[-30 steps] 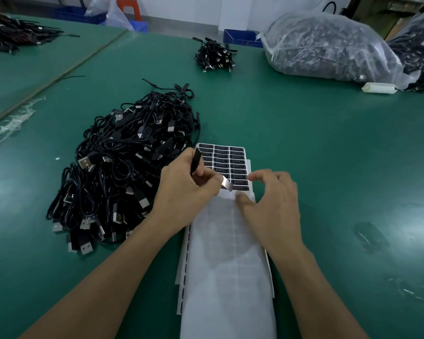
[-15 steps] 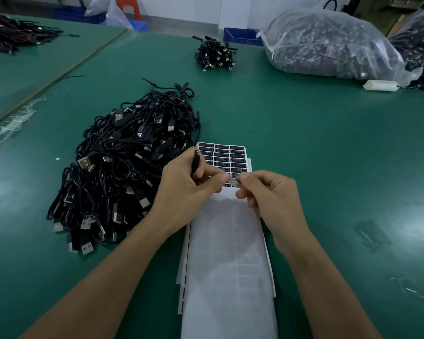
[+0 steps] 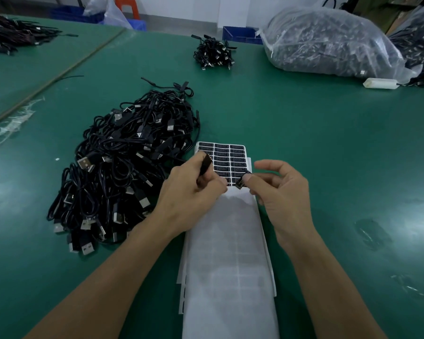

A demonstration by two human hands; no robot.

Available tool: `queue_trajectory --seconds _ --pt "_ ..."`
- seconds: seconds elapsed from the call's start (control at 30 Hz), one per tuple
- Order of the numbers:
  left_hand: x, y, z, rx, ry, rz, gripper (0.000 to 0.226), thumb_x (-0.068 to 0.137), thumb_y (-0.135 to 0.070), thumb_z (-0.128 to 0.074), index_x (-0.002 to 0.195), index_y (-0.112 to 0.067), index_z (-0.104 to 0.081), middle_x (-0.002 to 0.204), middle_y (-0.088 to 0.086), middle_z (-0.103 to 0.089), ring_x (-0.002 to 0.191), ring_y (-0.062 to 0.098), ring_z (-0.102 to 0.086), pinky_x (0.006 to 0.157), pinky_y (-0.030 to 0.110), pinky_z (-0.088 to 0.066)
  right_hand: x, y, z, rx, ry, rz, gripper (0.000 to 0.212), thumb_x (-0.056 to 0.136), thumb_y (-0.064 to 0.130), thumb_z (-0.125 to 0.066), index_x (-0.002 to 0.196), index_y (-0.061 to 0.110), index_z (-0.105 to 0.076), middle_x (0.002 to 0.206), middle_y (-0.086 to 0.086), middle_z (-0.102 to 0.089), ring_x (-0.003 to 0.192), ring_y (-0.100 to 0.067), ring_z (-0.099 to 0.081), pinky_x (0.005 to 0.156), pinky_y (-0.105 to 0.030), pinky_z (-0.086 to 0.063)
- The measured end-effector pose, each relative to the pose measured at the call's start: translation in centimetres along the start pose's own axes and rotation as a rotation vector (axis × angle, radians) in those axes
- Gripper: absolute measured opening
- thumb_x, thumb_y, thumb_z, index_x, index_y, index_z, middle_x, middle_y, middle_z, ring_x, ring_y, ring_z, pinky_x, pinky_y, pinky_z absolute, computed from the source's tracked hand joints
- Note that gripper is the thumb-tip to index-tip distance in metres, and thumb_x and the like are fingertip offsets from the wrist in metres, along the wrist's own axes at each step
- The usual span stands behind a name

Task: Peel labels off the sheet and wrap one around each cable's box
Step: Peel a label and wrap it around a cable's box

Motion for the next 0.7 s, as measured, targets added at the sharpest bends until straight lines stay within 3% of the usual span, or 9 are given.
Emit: queue_trajectory --seconds 0.17,0.3,0.4,0.53,0.7 --pt "0.0 -0.1 0.0 0.026 0.016 0.019 0.027 0.083 -0.046 -0.033 0.081 -0.025 -0.048 0.069 -0.005 -0.061 0.065 0.022 -0.053 0.074 0.061 -0.047 -0.1 1.1 -0.4 0.077 0.044 0.095 0.022 0.082 -0.001 -0.076 0.096 0.014 -0.069 0.077 -0.003 -0.075 0.067 -0.007 -0.067 0.059 -0.013 -0.048" --pt "0.2 -0.2 -0.1 0.039 0.000 0.004 0.024 0.094 -0.043 -0.041 0.092 -0.028 -0.060 0.068 -0.009 -0.058 0.067 0.026 -0.055 0.070 0.055 -0.051 -0.2 1.3 -0.6 0.106 0.066 0.111 0.024 0.083 -0.005 -0.074 0.097 0.014 -0.067 0.073 0.000 -0.074 0.066 -0.006 -0.067 0.061 -0.014 -0.049" --pt "0.3 -0.5 0.1 0.023 -0.020 -0.041 0.023 0.098 -0.030 -0.045 0.103 -0.026 -0.068 0.072 -0.014 -0.062 0.067 0.012 -0.058 0.070 0.046 -0.053 -0.2 1.3 -0.7 0.113 0.065 0.121 0.026 0.083 -0.006 -0.073 0.096 0.015 -0.066 0.074 -0.002 -0.074 0.066 -0.008 -0.067 0.060 -0.015 -0.050" --pt "0.3 -1.1 0.5 0.070 -0.068 -0.124 0.022 0.098 -0.024 -0.051 0.109 -0.031 -0.069 0.082 -0.004 -0.062 0.073 0.018 -0.063 0.074 0.048 -0.056 -0.2 1.4 -0.7 0.128 0.079 0.132 0.028 0.084 -0.005 -0.073 0.097 0.017 -0.064 0.077 -0.005 -0.075 0.069 -0.011 -0.069 0.062 -0.017 -0.051" --pt "0.3 -1.5 0.9 0.136 -0.114 -0.178 0.027 0.096 -0.027 -0.058 0.118 -0.030 -0.073 0.081 -0.011 -0.069 0.075 0.014 -0.066 0.071 0.044 -0.058 0.0 1.2 -0.8 0.194 0.093 0.121 0.028 0.077 0.003 -0.077 0.096 0.019 -0.066 0.081 -0.008 -0.076 0.078 -0.018 -0.071 0.074 -0.024 -0.056"
Point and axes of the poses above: each hand's wrist, its own x-axis towards the middle knuckle, its own z-axis out of the back of the hand, y = z × x, the point moved 9 cm from there along x, towards the middle knuckle
